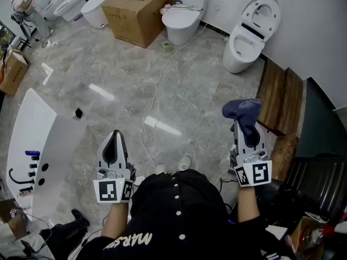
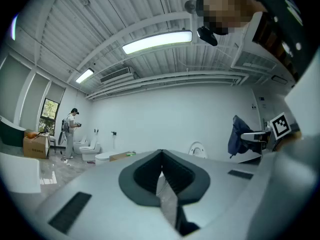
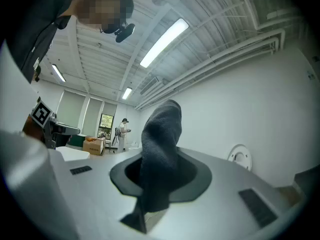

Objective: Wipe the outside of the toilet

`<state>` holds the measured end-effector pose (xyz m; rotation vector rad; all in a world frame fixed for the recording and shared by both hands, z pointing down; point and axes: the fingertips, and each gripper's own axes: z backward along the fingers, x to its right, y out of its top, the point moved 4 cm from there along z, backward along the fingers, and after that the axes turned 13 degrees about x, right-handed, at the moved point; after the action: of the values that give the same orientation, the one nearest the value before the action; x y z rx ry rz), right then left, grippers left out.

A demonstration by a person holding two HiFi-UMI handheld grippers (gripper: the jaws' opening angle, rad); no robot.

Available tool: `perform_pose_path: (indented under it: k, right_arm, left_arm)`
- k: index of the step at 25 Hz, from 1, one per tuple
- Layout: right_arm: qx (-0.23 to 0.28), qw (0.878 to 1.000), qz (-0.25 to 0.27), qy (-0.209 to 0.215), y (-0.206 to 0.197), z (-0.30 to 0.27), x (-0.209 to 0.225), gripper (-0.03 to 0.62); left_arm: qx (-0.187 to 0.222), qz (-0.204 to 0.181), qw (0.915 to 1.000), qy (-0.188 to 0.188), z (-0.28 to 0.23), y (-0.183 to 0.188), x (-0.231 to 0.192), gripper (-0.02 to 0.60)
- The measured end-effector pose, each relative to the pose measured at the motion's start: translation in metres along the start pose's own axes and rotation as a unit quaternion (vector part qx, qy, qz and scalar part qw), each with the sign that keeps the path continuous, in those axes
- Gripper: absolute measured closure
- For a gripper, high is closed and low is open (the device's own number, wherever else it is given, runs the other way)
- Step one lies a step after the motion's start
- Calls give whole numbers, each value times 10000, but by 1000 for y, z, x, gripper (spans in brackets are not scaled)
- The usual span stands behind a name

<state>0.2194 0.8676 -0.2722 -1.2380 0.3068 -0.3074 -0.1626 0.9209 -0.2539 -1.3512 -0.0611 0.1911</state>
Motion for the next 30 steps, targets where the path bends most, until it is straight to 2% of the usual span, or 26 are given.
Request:
perform_pose_path:
  k: [5,10,18,24,30]
  right_arm:
    - [14,10000,39,77,-1,-4,0,517]
    - [255,9994,-227,90,1,-5,3,516]
    - [180,9988,-444,-18,-13,-6,40,516]
    - [210,9989,-406,124,-22,-13,57,516]
    - [151,9992,-317,186,-36,-37,66,516]
  left_arm:
    - [11,-10,10000,16,-2,1,2,572]
    - [-37,-29,10000,38,-5,-1,8,572]
    - [-81,-94,9998,140,-16,-8,33,572]
    - [-66,-84,9996,275,-27,-15,47,572]
    - [-101,-57,9997,203,-55,-29,45,572]
